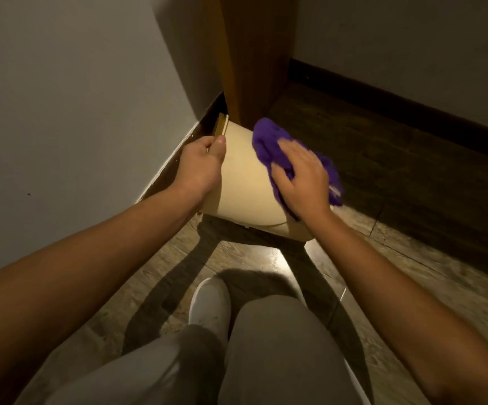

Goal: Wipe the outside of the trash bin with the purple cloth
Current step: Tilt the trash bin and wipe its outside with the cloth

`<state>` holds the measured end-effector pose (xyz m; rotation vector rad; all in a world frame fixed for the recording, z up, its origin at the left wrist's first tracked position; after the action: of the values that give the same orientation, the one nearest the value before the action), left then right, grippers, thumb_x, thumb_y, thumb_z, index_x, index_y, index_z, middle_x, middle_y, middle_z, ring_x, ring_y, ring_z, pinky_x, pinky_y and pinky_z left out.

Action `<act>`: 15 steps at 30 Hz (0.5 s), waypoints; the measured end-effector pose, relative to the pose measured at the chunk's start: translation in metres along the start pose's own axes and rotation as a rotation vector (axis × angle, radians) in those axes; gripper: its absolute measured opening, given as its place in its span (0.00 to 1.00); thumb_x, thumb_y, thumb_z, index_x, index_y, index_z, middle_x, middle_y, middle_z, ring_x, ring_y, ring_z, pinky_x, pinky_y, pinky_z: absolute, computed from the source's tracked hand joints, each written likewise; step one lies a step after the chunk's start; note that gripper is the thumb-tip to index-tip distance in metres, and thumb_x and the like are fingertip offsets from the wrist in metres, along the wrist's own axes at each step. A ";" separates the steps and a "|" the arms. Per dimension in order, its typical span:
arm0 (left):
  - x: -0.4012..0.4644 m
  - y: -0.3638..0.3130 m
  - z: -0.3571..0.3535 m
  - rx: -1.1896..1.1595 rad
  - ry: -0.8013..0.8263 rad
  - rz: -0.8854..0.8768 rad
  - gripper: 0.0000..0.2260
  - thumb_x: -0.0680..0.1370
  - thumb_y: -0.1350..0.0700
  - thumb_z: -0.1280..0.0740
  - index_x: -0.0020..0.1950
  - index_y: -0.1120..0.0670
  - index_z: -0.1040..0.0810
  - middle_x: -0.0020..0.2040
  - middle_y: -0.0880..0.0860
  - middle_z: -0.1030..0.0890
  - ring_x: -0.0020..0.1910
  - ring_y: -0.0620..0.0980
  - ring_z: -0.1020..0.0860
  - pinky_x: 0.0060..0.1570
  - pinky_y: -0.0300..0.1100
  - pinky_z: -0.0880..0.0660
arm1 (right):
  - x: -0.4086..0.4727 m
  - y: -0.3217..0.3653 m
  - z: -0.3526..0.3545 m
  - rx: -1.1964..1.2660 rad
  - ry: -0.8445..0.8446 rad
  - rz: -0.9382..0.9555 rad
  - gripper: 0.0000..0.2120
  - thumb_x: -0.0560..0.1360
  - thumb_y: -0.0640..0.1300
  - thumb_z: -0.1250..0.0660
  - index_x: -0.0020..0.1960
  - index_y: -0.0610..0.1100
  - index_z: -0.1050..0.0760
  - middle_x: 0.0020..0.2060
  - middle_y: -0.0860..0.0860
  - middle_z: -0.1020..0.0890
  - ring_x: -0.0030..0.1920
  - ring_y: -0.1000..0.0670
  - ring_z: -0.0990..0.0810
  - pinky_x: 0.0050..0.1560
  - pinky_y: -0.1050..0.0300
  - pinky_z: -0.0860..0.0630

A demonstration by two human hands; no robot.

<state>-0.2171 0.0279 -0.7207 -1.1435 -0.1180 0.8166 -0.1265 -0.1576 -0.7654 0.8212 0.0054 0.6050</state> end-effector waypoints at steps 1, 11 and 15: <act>0.001 -0.002 -0.001 0.002 0.004 -0.010 0.14 0.84 0.44 0.41 0.54 0.49 0.19 0.44 0.46 0.19 0.44 0.45 0.21 0.37 0.39 0.31 | -0.019 -0.002 0.000 -0.005 -0.020 0.061 0.22 0.81 0.47 0.36 0.74 0.45 0.25 0.72 0.44 0.22 0.76 0.40 0.28 0.78 0.37 0.37; 0.001 0.000 -0.010 -0.198 -0.047 0.141 0.12 0.85 0.50 0.41 0.51 0.54 0.21 0.47 0.57 0.16 0.48 0.55 0.16 0.46 0.49 0.20 | -0.031 0.050 -0.037 -0.221 -0.072 0.172 0.24 0.82 0.60 0.39 0.75 0.53 0.28 0.77 0.47 0.27 0.79 0.40 0.34 0.79 0.32 0.46; -0.007 -0.002 -0.015 -0.069 -0.049 0.004 0.11 0.85 0.48 0.41 0.50 0.50 0.23 0.41 0.49 0.19 0.31 0.38 0.20 0.24 0.29 0.29 | 0.027 0.046 -0.026 -0.163 -0.055 -0.043 0.25 0.84 0.62 0.44 0.75 0.52 0.26 0.70 0.50 0.20 0.73 0.44 0.25 0.76 0.38 0.37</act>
<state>-0.2134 0.0116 -0.7237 -1.1897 -0.1857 0.8497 -0.1337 -0.1019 -0.7457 0.6773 -0.0752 0.5349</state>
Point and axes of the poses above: each hand's wrist, its own x-axis towards the middle knuckle, its own z-axis out of the back of the hand, y = z × x, the point moved 4 cm from there along x, towards the middle knuckle
